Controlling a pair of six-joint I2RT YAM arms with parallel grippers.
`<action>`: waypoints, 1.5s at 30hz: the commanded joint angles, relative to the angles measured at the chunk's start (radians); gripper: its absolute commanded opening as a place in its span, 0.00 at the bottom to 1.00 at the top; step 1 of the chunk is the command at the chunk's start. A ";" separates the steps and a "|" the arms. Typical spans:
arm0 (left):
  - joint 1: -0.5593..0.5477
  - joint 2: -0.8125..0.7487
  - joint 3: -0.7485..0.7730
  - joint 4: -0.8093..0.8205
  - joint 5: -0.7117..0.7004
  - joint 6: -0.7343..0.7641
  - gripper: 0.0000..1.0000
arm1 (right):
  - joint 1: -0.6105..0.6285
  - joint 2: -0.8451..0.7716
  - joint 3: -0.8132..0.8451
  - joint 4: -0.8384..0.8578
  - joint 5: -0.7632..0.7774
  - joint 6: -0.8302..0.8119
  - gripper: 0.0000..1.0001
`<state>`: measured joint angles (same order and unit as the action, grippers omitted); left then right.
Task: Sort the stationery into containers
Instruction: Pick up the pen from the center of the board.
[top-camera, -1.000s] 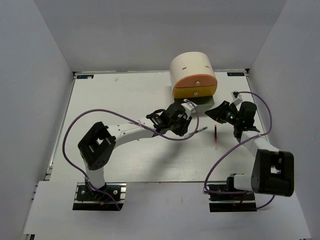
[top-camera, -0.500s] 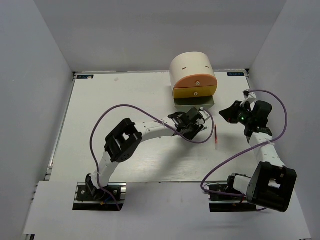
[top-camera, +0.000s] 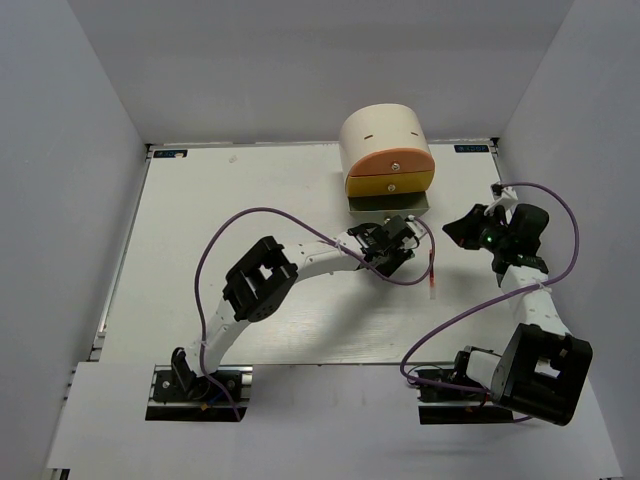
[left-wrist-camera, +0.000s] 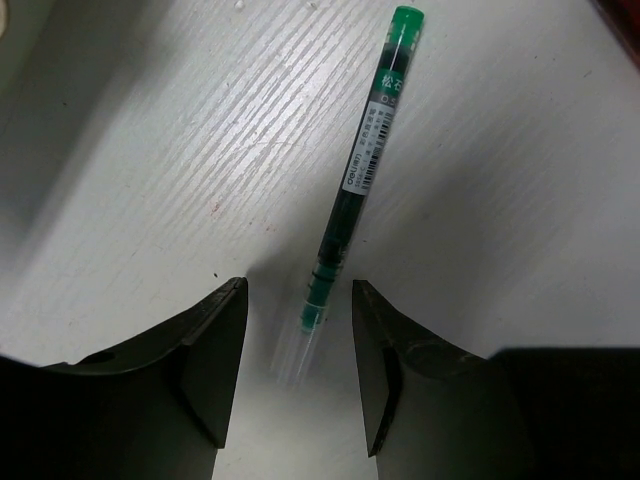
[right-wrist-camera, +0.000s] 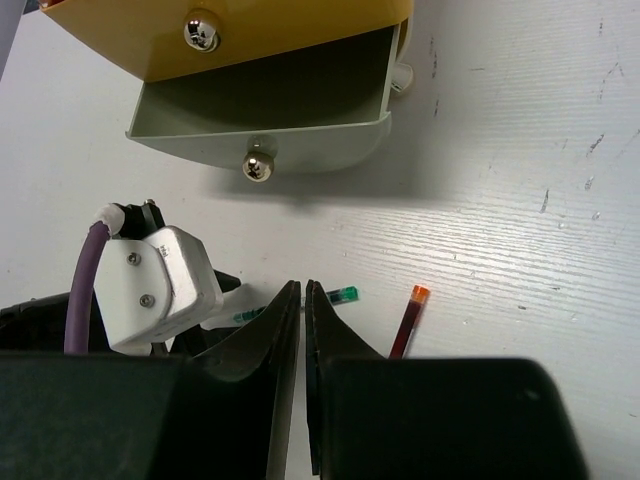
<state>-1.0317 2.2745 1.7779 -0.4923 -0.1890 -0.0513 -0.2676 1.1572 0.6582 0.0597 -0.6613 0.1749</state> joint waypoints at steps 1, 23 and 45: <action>-0.005 -0.007 0.029 0.000 0.016 0.010 0.57 | -0.010 -0.016 0.032 0.003 -0.018 -0.012 0.12; -0.005 0.011 -0.095 -0.020 0.211 0.021 0.40 | -0.012 -0.027 0.011 0.014 -0.043 0.017 0.12; 0.013 -0.374 -0.337 0.300 -0.062 0.197 0.01 | -0.018 -0.024 0.004 0.002 -0.037 -0.017 0.44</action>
<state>-1.0210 2.0239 1.4364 -0.3080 -0.2043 0.0570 -0.2752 1.1507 0.6579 0.0498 -0.6846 0.1745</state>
